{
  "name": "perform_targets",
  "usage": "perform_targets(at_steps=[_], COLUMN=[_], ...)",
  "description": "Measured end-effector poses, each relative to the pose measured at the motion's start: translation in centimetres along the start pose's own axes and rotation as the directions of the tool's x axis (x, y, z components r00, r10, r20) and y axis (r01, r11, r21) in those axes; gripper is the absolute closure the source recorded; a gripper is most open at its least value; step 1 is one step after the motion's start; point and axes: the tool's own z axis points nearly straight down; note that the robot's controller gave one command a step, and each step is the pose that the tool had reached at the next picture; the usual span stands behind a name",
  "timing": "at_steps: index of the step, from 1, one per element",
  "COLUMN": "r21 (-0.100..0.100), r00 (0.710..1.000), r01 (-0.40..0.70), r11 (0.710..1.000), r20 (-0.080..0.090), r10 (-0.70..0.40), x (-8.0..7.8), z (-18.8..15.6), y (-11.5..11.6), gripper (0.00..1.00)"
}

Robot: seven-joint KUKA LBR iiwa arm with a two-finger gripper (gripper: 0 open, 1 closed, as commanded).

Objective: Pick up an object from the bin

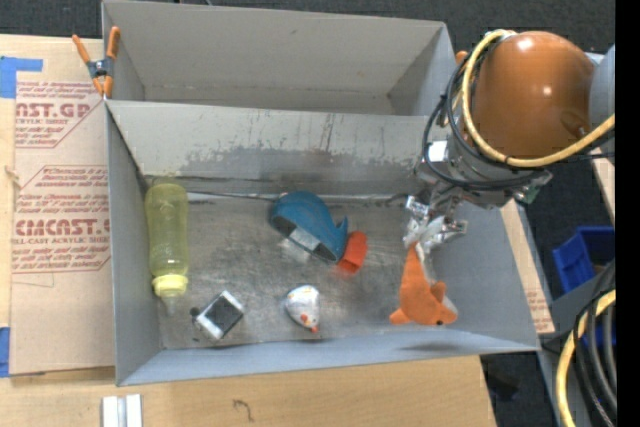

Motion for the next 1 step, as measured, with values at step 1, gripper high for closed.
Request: perform_targets(at_steps=[1], r21=[0.0], r00=[1.0], r01=[0.0], r11=[1.0], r20=[0.0], r10=[0.0], x=[0.0], z=[0.01], y=[0.01], gripper=[1.0])
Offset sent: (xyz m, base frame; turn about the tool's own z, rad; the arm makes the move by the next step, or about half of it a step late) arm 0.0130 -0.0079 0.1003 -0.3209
